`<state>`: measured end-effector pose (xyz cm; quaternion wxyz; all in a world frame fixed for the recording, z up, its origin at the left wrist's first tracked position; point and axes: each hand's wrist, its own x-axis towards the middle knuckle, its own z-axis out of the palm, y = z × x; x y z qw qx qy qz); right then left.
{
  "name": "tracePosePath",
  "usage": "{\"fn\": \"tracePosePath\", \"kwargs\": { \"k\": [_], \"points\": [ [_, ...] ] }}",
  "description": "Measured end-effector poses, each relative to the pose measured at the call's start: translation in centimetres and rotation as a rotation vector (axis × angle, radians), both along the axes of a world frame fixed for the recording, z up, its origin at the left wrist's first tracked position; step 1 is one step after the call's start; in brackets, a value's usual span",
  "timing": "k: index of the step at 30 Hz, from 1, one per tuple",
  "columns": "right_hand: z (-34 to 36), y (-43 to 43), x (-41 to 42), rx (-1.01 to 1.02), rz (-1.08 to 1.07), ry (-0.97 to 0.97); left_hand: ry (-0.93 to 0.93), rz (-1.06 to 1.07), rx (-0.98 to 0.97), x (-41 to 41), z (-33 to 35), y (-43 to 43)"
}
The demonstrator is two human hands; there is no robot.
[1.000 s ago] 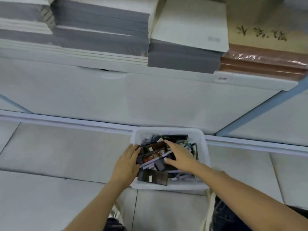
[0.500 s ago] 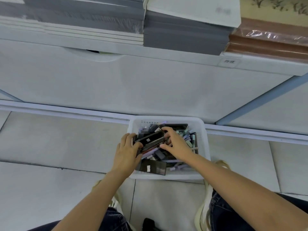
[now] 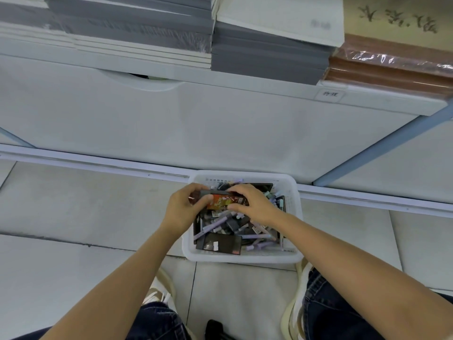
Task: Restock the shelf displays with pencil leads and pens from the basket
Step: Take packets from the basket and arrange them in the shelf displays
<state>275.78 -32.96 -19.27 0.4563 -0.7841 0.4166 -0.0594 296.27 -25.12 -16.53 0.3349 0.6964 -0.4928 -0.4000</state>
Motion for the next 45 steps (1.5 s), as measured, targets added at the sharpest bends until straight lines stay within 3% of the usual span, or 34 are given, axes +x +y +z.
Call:
{"fn": "tracePosePath", "kwargs": {
  "k": [2,4,6,9,11,14,17,21,23,26,31,34,38,41,45],
  "points": [
    [0.6,0.1,0.5,0.106,-0.015,-0.043,0.219,0.129,-0.007,-0.1,0.4,-0.3],
    [1.4,0.6,1.3,0.260,-0.088,-0.138,0.563,0.264,-0.004,-0.3,0.8,-0.4],
    [1.9,1.3,2.1,0.386,-0.148,-0.242,0.813,0.238,0.043,-0.6,0.9,-0.4],
    [2.3,1.8,3.5,0.461,-0.105,-0.290,1.063,0.227,0.106,-0.9,0.9,-0.4],
    [2.3,1.6,3.9,0.400,-0.118,-0.269,1.132,0.310,0.098,-0.2,0.8,-0.7],
    [0.7,0.4,3.3,0.068,-0.198,-0.050,1.078,0.427,0.120,1.3,0.5,-0.6],
    [-1.5,0.2,3.1,-0.222,-0.007,0.293,1.055,0.506,0.181,1.8,-0.3,0.2],
    [-3.2,0.6,3.7,-0.392,0.124,0.430,0.923,0.541,0.274,1.8,-1.3,1.1],
    [-2.8,0.4,3.5,-0.358,0.102,0.358,0.842,0.537,0.298,2.0,-1.3,1.1],
    [-0.4,-0.6,3.1,-0.063,-0.116,0.057,0.770,0.611,0.303,2.0,-0.6,0.4],
    [6.4,-2.8,4.3,0.469,-0.331,-0.414,1.002,0.517,0.254,1.0,3.9,-1.3],
    [10.1,-3.0,5.2,0.457,-0.285,-0.461,1.012,0.446,0.167,0.3,7.7,-2.4],
    [15.1,-2.7,5.8,0.335,-0.254,-0.498,0.827,0.418,0.044,0.9,12.4,-2.7],
    [19.1,-2.6,5.8,0.489,-0.247,-0.634,0.750,0.329,0.033,1.9,15.7,-2.2],
    [23.9,-1.9,5.9,0.615,-0.051,-0.703,0.664,0.167,0.032,2.5,19.8,-1.5]
  ]
}}
